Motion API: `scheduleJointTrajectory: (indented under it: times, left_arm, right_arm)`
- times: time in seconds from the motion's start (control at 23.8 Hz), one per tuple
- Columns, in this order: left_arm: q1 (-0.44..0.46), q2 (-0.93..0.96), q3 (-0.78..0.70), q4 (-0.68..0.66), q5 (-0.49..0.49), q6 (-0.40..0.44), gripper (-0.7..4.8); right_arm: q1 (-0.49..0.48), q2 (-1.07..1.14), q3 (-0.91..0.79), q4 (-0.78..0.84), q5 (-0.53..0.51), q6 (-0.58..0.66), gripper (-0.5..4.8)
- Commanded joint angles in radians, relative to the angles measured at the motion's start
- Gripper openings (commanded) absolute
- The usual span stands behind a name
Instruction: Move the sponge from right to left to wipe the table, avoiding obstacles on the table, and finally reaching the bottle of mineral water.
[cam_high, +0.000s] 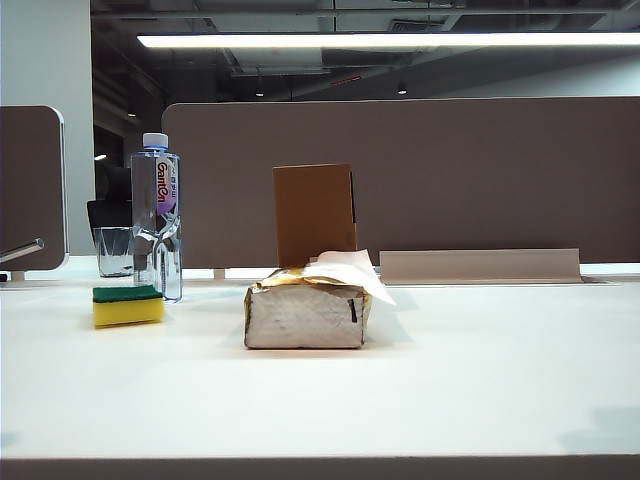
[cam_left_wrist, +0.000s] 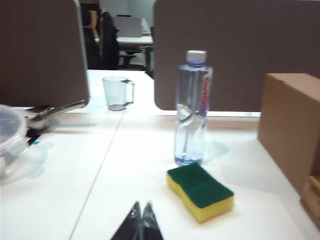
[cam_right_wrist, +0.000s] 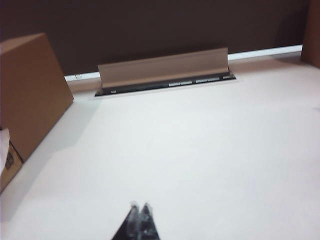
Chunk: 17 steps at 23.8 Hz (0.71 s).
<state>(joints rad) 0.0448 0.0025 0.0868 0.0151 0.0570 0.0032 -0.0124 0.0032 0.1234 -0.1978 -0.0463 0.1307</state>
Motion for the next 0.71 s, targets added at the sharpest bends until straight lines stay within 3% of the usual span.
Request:
scheduleJointTrajectory:
  times: [0.04, 0.38, 0.71]
  left_arm:
    - [0.000, 0.000, -0.031, 0.037, -0.015, 0.012, -0.05]
    - [0.000, 0.000, -0.079, 0.085, -0.008, 0.027, -0.05]
    - [0.000, 0.000, -0.079, 0.064, -0.008, 0.023, -0.05]
  right_arm:
    - [0.001, 0.000, -0.029, 0.047, 0.003, -0.012, -0.06]
    - [0.001, 0.000, -0.103, 0.175, 0.008, -0.081, -0.06]
    - [0.001, 0.000, -0.122, 0.181, 0.026, -0.109, -0.06]
